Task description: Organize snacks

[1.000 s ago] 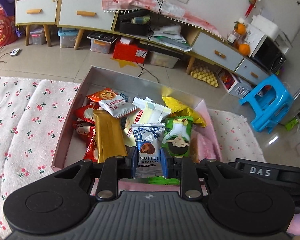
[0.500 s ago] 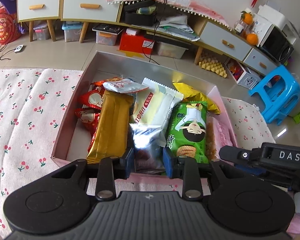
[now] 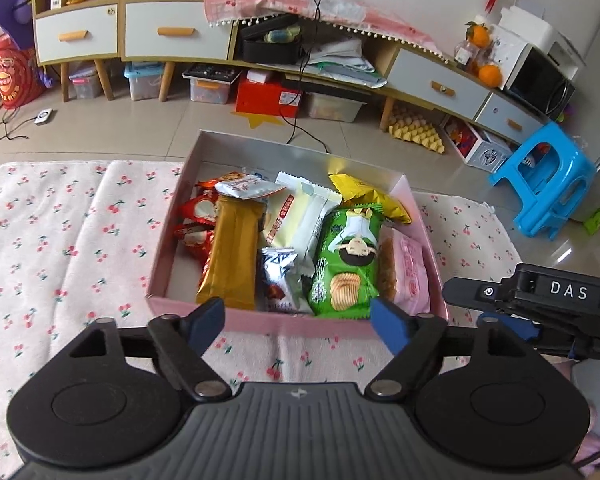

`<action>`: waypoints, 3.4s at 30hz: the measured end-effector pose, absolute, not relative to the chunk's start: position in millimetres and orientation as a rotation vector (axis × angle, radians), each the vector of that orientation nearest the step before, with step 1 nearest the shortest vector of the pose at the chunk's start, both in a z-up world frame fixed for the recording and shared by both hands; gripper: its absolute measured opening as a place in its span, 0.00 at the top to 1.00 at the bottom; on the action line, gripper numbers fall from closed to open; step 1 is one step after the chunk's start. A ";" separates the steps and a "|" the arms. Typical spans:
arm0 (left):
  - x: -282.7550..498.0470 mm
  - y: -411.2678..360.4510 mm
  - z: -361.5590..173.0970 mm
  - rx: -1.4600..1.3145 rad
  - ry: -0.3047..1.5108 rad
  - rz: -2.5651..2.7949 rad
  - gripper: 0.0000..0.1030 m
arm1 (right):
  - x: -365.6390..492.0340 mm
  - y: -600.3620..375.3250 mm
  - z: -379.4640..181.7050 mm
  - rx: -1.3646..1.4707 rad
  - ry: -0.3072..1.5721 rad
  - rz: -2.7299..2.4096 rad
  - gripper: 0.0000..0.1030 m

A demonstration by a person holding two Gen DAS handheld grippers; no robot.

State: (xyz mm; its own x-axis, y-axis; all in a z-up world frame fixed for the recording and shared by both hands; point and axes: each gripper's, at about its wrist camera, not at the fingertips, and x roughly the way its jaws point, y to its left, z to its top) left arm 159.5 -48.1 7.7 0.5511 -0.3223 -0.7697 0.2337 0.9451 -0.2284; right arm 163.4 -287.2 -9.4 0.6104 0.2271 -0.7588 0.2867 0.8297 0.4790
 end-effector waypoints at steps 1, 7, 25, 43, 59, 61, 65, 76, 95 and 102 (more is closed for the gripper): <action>156.6 -47.0 8.6 -0.103 0.931 -0.325 0.19 | 160.5 -287.9 -7.9 0.610 0.932 -0.040 0.28; 136.9 -36.6 8.7 -0.097 0.948 -0.293 0.07 | 139.9 -288.9 5.6 0.588 0.951 -0.045 0.23; 82.7 -8.4 -4.6 -0.045 1.001 -0.185 0.01 | 82.8 -254.2 10.6 0.423 1.013 -0.007 0.19; 52.3 -14.3 -6.5 0.052 0.943 -0.063 0.01 | 36.5 -189.3 -2.0 0.118 0.923 -0.010 0.16; 47.1 -18.2 -3.0 0.049 0.923 -0.073 0.01 | 37.3 -194.4 -11.5 0.160 0.946 -0.034 0.16; 46.9 -18.2 -2.8 0.049 0.923 -0.075 0.01 | 37.2 -193.6 -12.7 0.161 0.951 -0.033 0.16; 46.9 -18.0 -2.7 0.049 0.924 -0.075 0.01 | 37.4 -193.9 -13.5 0.161 0.952 -0.035 0.16; 45.7 -18.4 -2.6 0.051 0.924 -0.084 0.01 | 37.4 -194.7 -15.0 0.169 0.962 -0.041 0.16; 45.3 -19.2 -2.6 0.051 0.923 -0.085 0.01 | 38.3 -195.0 -15.9 0.171 0.964 -0.043 0.16; 45.8 -19.6 -2.6 0.053 0.926 -0.088 0.01 | 38.2 -194.8 -16.0 0.171 0.966 -0.043 0.16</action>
State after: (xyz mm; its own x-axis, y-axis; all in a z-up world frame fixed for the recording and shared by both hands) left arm 45.8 -19.6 -2.6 0.5976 -0.0534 -0.8000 0.0991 0.9951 0.0076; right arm 38.2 -194.8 -16.0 0.5692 0.0395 -0.8212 0.1129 0.9856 0.1257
